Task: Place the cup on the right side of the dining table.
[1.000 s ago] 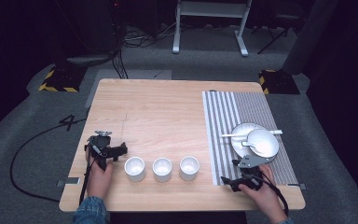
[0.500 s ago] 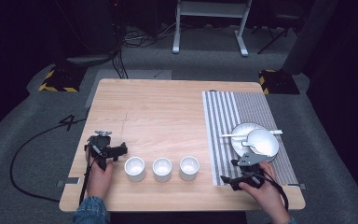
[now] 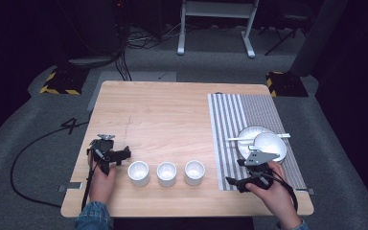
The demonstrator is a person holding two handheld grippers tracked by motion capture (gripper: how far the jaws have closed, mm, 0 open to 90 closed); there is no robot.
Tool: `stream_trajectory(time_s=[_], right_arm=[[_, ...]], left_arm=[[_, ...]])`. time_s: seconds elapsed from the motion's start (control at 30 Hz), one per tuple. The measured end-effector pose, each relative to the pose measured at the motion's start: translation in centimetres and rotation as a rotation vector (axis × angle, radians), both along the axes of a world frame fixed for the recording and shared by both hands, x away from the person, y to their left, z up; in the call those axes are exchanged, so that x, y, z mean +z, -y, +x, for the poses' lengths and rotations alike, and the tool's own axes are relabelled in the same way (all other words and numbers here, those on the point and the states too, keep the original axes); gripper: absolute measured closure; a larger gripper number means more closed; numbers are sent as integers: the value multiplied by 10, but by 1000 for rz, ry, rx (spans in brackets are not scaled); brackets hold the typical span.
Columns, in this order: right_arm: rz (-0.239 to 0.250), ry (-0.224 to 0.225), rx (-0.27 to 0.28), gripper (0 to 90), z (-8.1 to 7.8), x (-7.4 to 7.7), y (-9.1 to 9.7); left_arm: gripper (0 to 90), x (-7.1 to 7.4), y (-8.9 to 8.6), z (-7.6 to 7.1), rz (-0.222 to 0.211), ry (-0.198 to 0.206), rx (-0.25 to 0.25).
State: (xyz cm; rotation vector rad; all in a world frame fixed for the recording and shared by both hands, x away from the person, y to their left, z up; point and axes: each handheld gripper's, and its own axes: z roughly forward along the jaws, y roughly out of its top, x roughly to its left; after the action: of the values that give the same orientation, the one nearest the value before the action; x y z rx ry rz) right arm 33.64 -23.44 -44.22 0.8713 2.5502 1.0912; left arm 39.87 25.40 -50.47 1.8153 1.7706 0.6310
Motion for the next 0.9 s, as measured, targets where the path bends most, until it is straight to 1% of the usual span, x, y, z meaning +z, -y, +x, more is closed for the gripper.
stream_trajectory(time_s=[0.03, 0.07, 0.13, 0.17, 0.37, 0.47, 0.5, 0.53, 0.57, 0.63, 0.7, 0.73, 0.77, 0.8, 0.83, 0.87, 0.9], right_arm=[[0, 0, 0, 200, 0, 0, 0], [-7, 2, -2, 202, 1, 5, -2], [-10, 3, -1, 203, 1, 6, -3], [-16, 7, 10, 203, 2, 10, -6], [-10, 5, 32, 203, 3, 17, -16], [1, 16, 44, 206, 5, 21, -23], [5, 17, 56, 206, 6, 22, -29], [5, 17, 56, 206, 6, 22, -29], [1, 21, 65, 206, 7, 24, -35], [-1, 22, 70, 206, 8, 25, -37], [-5, 26, 90, 204, 10, 29, -48], [-5, 26, 90, 204, 10, 29, -48], [-5, 31, 101, 194, 11, 29, -54], [-5, 31, 101, 194, 11, 29, -54], [-11, 42, 100, 178, 14, 29, -59], [-11, 42, 100, 178, 14, 29, -59], [-8, 44, 92, 160, 17, 28, -64]], left_arm=[[2, 0, 0, 0, 0, 0, -1], [2, 0, 0, 0, 0, 0, 0], [2, 0, 0, 0, 0, 0, -1], [2, 0, 0, 0, 0, 0, -1], [2, 0, 0, 0, 0, 0, 0], [2, 0, 0, 0, 0, 0, -1], [2, 0, 0, 0, -1, 0, 0], [2, 0, 0, 0, -1, 0, 0], [2, 0, 0, 0, 0, 0, -1], [2, 0, 0, 0, 0, 0, -1], [2, 0, 0, 0, 0, 0, 0], [2, 0, 0, 0, 0, 0, 0], [2, 0, 0, 0, 0, 0, 0], [2, 0, 0, 0, 0, 0, -1], [2, 0, 0, 0, 0, 0, -1], [2, 0, 0, 0, 0, 0, -1], [2, 0, 0, 0, 0, 0, -1]])
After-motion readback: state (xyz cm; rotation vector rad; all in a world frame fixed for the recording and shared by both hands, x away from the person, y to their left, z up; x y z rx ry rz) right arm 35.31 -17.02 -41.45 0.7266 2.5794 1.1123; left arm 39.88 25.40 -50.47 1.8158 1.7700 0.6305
